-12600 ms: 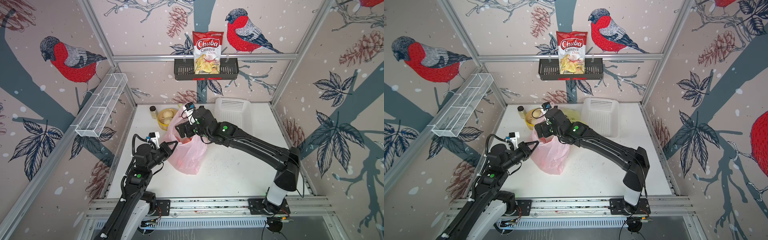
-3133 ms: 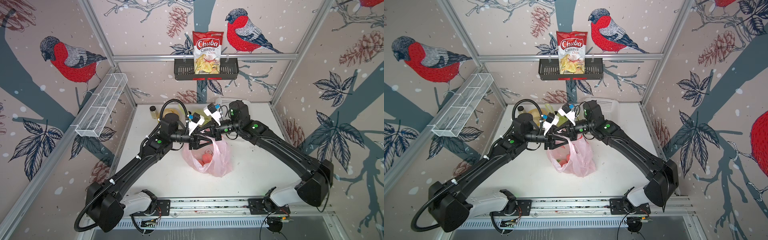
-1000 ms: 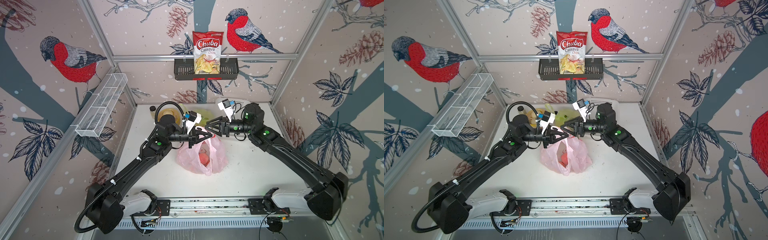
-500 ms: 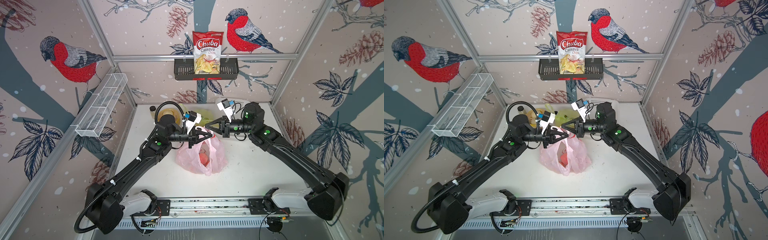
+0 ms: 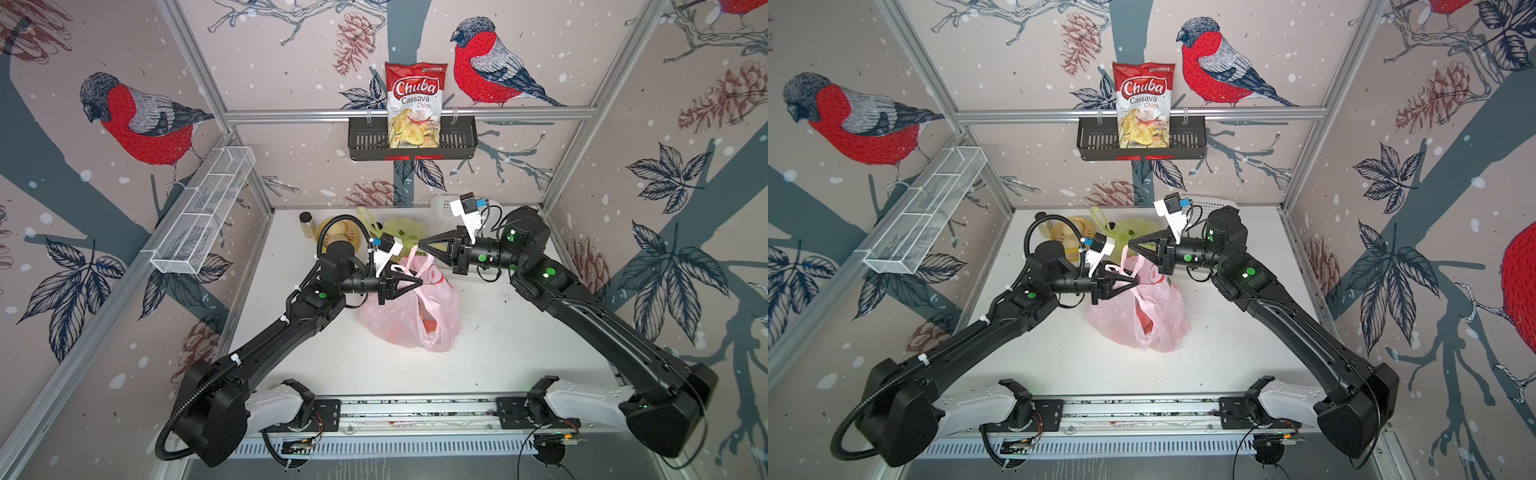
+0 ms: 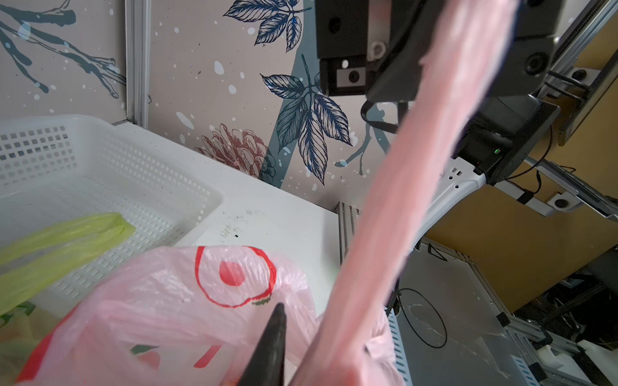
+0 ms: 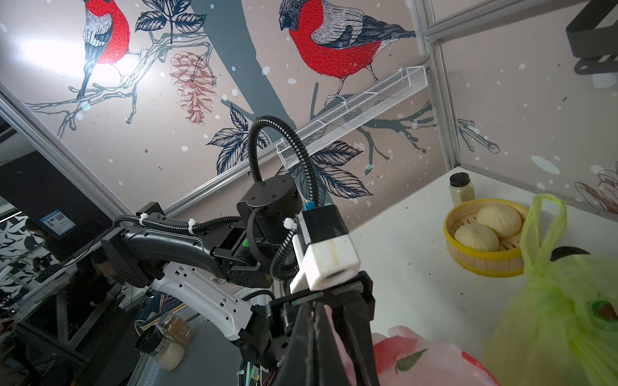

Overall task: Place the peach into a plastic bag & tie a knot
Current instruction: Cross the plastic bag at the center of the board.

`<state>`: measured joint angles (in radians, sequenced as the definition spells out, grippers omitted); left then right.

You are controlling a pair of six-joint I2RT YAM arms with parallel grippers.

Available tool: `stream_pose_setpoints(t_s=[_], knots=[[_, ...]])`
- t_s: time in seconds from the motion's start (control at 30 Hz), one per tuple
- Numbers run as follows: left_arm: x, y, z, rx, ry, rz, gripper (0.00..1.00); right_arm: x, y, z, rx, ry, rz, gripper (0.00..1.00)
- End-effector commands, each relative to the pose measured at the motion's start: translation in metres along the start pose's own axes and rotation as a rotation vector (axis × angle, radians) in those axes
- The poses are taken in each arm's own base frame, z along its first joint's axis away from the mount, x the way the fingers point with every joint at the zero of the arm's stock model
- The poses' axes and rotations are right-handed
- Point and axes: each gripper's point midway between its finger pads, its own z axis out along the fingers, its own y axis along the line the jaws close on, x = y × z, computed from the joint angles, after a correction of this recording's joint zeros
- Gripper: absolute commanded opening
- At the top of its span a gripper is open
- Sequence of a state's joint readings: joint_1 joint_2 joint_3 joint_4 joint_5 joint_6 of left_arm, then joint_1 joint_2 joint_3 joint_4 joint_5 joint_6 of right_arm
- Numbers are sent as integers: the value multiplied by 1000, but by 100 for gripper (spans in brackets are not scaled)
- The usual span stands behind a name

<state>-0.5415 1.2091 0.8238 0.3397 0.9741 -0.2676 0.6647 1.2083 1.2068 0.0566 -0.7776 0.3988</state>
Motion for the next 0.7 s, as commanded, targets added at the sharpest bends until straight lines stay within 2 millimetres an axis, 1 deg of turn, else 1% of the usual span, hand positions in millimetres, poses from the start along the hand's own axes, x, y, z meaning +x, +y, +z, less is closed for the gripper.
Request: stream_pose_setpoints(t_s=[0.0,0.07,0.17,0.2,0.27,0.33,0.43,0.53,0.6,0.67], knots=[[-11,0,1,4,-44,22,22,-11,1,-1,-1,-49,-13,0],[-12,4,2,-10,-51,14,15,-9,3,-3,1,-53,-4,0],[-14,13,3,-53,-61,0,2,0,7,-6,16,-54,9,0],[-15,17,3,-80,-69,-4,0,4,9,-9,24,-53,18,0],[-16,26,1,-130,-82,-13,0,15,17,-13,25,-52,35,0],[-18,33,-2,-180,-105,-23,0,31,24,-16,35,-55,62,0],[-21,35,-3,-194,-134,-21,0,60,29,-19,74,-49,116,0],[-23,37,-5,-205,-157,-25,0,89,35,-20,73,-45,186,0],[-24,37,-5,-202,-165,-25,0,111,33,-18,92,-28,220,0],[-24,36,-5,-198,-168,-28,0,131,23,-16,134,2,248,0]])
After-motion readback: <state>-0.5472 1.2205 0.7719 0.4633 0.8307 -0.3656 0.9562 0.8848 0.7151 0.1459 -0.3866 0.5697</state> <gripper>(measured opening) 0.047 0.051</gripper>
